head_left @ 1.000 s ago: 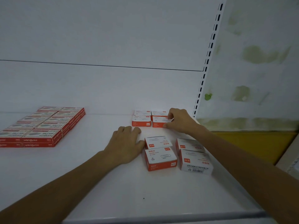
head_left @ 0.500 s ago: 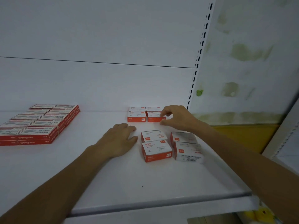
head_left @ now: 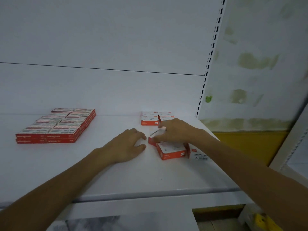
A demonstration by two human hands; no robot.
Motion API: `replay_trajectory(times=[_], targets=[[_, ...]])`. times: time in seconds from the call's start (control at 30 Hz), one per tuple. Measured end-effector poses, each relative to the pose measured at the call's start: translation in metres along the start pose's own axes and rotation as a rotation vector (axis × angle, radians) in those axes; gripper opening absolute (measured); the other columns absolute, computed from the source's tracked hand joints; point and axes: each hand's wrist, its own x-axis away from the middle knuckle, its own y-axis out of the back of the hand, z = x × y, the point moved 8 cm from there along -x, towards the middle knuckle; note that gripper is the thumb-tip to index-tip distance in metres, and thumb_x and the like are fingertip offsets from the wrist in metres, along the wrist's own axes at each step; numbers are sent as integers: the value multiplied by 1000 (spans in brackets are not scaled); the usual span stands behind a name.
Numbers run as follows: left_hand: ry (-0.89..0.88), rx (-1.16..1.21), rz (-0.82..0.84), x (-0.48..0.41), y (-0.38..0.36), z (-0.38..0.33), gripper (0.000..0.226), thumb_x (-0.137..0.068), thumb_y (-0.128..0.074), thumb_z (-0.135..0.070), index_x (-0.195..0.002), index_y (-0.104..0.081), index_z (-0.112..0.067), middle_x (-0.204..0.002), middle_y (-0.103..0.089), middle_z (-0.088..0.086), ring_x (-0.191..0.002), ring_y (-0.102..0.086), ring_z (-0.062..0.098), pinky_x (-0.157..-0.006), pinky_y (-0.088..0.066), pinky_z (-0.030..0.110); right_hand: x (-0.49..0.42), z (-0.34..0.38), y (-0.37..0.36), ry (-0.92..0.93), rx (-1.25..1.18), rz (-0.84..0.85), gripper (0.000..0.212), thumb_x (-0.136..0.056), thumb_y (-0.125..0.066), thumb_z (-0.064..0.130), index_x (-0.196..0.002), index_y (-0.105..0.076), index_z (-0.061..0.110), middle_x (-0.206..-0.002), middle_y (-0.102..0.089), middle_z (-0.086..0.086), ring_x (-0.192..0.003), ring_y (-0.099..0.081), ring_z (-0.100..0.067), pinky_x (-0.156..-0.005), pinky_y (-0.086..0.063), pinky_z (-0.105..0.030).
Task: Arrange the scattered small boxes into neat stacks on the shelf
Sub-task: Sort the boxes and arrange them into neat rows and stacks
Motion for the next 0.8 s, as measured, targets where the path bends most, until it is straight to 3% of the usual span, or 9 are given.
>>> replay_trajectory(times=[0.03, 0.1, 0.17, 0.27, 0.37, 0.57, 0.8], targets=[[-14, 16, -17, 5, 1, 1, 41, -93, -45, -35, -133, -42, -23, -136, -44, -1, -125, -41, 14, -104, -31, 25, 1, 6, 0, 51, -104, 28, 58, -84, -58, 47, -135, -40, 26, -135, -49, 0, -113, -52, -19, -83, -40, -25], [-38, 29, -60, 13, 4, 3, 42, -93, -47, -33, -133, -41, -22, -136, -43, -2, -124, -40, 13, -103, -31, 23, 4, 13, 3, 133, -163, 2, 68, -86, -60, 29, -144, -26, 27, -150, -32, 2, -131, -38, -18, -97, -34, -26], [-61, 37, -83, 18, 4, 4, 37, -92, -47, -32, -128, -45, -22, -138, -38, -4, -127, -37, 12, -104, -29, 22, 4, 12, 3, 119, -154, -40, 66, -86, -59, 33, -144, -27, 24, -150, -30, 2, -133, -35, -18, -105, -31, -32], [-88, 64, -69, 18, 3, 2, 25, -92, -47, -30, -116, -48, -22, -138, -36, -7, -127, -36, 10, -104, -30, 22, 1, 11, -8, 32, -170, -43, 65, -81, -58, 55, -135, -40, 23, -136, -48, 2, -115, -51, -18, -92, -44, -30], [-125, 89, -58, 17, 4, -3, 22, -91, -48, -26, -113, -50, -21, -134, -42, -7, -120, -42, 10, -102, -35, 23, 1, 13, -9, 67, -193, -108, 57, -79, -66, 46, -127, -48, 21, -130, -53, -1, -108, -53, -16, -80, -39, -22], [-187, 76, -120, 29, 8, -10, 32, -90, -48, -33, -121, -51, -24, -130, -46, -10, -121, -43, 8, -103, -32, 19, 13, 5, 6, 148, -310, -269, 58, -76, -74, 28, -127, -49, 18, -130, -53, 1, -107, -52, -10, -96, -44, -23], [-163, 40, -67, 26, 3, -17, 44, -94, -43, -30, -138, -34, -27, -144, -33, -8, -130, -33, 8, -108, -28, 21, 13, -2, 8, 130, -295, -296, 56, -73, -76, 31, -123, -53, 19, -126, -48, 0, -98, -47, -5, -82, -40, -12]])
